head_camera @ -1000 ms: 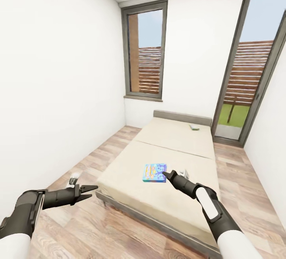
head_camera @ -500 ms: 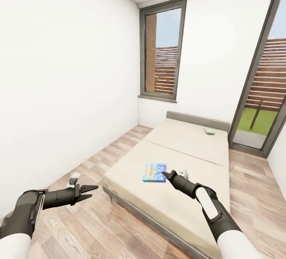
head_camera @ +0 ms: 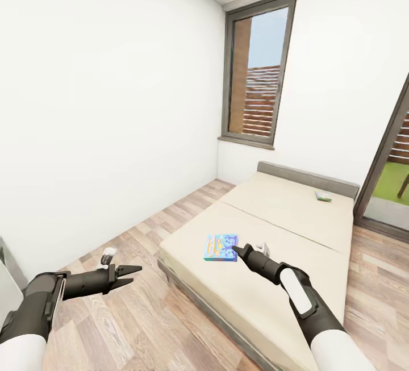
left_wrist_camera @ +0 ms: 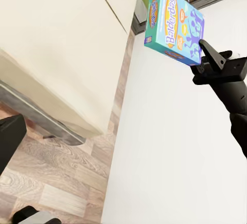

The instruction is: Put all the toys in the child's room - the three board games (two on the bed and one on the table), the two jigsaw puzzles on the table, and the tennis ball on the table - inside the toy box on the table in the child's room.

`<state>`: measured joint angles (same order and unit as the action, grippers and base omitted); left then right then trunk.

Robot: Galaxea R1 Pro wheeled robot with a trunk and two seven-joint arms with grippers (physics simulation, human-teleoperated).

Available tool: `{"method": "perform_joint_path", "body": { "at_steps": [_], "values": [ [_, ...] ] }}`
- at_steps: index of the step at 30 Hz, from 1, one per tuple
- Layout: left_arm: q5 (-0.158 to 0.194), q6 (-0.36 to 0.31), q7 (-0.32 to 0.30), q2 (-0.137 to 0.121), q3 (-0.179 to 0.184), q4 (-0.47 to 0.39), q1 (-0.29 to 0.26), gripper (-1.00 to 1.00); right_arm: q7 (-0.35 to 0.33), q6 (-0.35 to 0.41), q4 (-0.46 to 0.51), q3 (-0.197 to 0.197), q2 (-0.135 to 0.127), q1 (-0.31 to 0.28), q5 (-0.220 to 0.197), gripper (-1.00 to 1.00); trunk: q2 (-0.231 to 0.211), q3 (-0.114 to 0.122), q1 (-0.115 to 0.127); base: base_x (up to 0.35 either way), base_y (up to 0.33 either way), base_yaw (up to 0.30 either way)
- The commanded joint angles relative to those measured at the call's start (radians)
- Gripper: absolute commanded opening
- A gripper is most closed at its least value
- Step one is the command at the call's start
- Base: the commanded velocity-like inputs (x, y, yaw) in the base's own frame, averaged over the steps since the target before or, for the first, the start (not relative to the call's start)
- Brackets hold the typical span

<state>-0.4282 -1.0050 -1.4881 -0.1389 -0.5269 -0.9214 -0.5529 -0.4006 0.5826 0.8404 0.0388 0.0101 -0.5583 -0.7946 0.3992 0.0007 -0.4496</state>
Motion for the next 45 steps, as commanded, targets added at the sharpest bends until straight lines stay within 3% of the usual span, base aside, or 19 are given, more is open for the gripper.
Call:
{"method": "perform_joint_path", "body": {
  "at_steps": [1, 13, 45],
  "values": [
    [-0.01, -0.01, -0.009, 0.001, -0.002, 0.0, -0.001, 1.0, -0.001, 0.008, 0.0, 0.004, 0.001, 0.0, -0.005, -1.0, 0.001, 0.0, 0.0, 0.0, -0.242, 0.291],
    [-0.011, -0.01, -0.009, 0.001, -0.002, 0.0, -0.001, 1.0, -0.001, 0.008, 0.0, 0.004, 0.001, 0.0, -0.006, -1.0, 0.001, 0.0, 0.0, 0.0, -0.181, 0.291],
    [-0.012, -0.01, -0.008, 0.001, -0.004, 0.0, -0.001, 1.0, -0.001, 0.008, 0.0, 0.004, 0.001, 0.0, -0.006, -1.0, 0.001, 0.0, 0.0, 0.003, -0.033, 0.291]
  ]
}}
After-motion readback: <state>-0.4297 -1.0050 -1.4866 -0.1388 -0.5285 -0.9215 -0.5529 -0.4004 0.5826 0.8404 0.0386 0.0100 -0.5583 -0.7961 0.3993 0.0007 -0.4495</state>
